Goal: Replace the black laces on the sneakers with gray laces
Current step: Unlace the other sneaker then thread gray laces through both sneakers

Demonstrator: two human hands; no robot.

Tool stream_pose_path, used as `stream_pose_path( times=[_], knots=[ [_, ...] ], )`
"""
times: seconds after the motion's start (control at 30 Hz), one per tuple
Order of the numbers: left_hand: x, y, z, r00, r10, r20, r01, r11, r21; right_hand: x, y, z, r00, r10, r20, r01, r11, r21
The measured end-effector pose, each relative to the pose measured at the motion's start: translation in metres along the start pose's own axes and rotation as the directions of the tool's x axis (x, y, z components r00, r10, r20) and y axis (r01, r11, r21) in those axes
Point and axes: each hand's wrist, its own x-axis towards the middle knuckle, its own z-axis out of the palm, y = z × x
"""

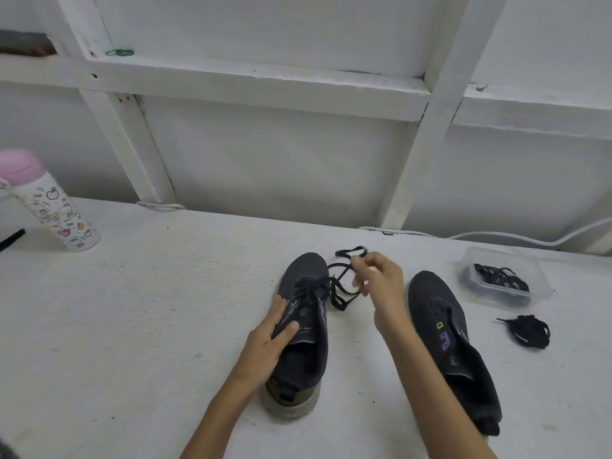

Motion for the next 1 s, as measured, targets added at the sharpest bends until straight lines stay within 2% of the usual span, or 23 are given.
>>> stream_pose_path(
  times=[0.1, 0.2, 0.3, 0.4, 0.5, 0.6, 0.73, 0.8, 0.87, 0.93, 1.0],
  knots=[
    [-0.001, 0.000, 0.000, 1.000, -0.001, 0.001, 0.001, 1.000, -0.014, 0.014, -0.011, -0.016, 0.983, 0.028, -0.179, 0.013, 0.975, 0.223],
    [-0.001, -0.001, -0.001, 1.000, 0.002, 0.001, -0.002, 1.000, -0.004, 0.015, -0.010, -0.024, 0.981, 0.028, -0.192, 0.013, 0.978, 0.207],
    [-0.003, 0.001, 0.000, 0.999, 0.030, -0.017, -0.029, 0.999, 0.016, -0.001, 0.003, -0.019, 0.990, 0.044, -0.130, -0.023, 0.987, 0.161],
    [-0.006, 0.007, 0.001, 0.996, 0.071, -0.058, -0.072, 0.997, -0.012, -0.029, 0.020, -0.004, 0.995, 0.102, 0.017, -0.103, 0.989, 0.110],
    [0.000, 0.008, -0.003, 0.985, 0.136, -0.107, -0.137, 0.990, -0.004, -0.059, 0.042, 0.019, 0.985, 0.079, 0.156, -0.087, 0.995, 0.041],
    [0.013, 0.009, -0.012, 0.974, 0.181, -0.137, -0.164, 0.978, 0.127, -0.072, 0.056, 0.035, 0.978, 0.016, 0.207, -0.020, 1.000, 0.013],
    [0.032, 0.017, -0.017, 0.960, 0.264, -0.098, -0.217, 0.916, 0.336, -0.074, 0.053, 0.043, 0.973, 0.034, 0.228, -0.025, 0.999, -0.043],
    [0.034, 0.023, -0.017, 0.955, 0.292, -0.055, -0.231, 0.845, 0.482, -0.075, 0.051, 0.044, 0.971, 0.034, 0.236, -0.023, 0.998, -0.050],
    [0.035, 0.028, -0.015, 0.945, 0.326, -0.025, -0.232, 0.723, 0.651, -0.076, 0.053, 0.043, 0.970, 0.032, 0.242, -0.019, 0.998, -0.054],
    [0.037, 0.032, -0.012, 0.932, 0.361, -0.028, -0.222, 0.630, 0.744, -0.076, 0.054, 0.043, 0.969, 0.028, 0.246, -0.013, 0.998, -0.062],
    [0.044, 0.035, -0.009, 0.924, 0.376, -0.070, -0.176, 0.580, 0.796, -0.075, 0.055, 0.043, 0.967, 0.036, 0.252, -0.017, 0.997, -0.076]
  ],
)
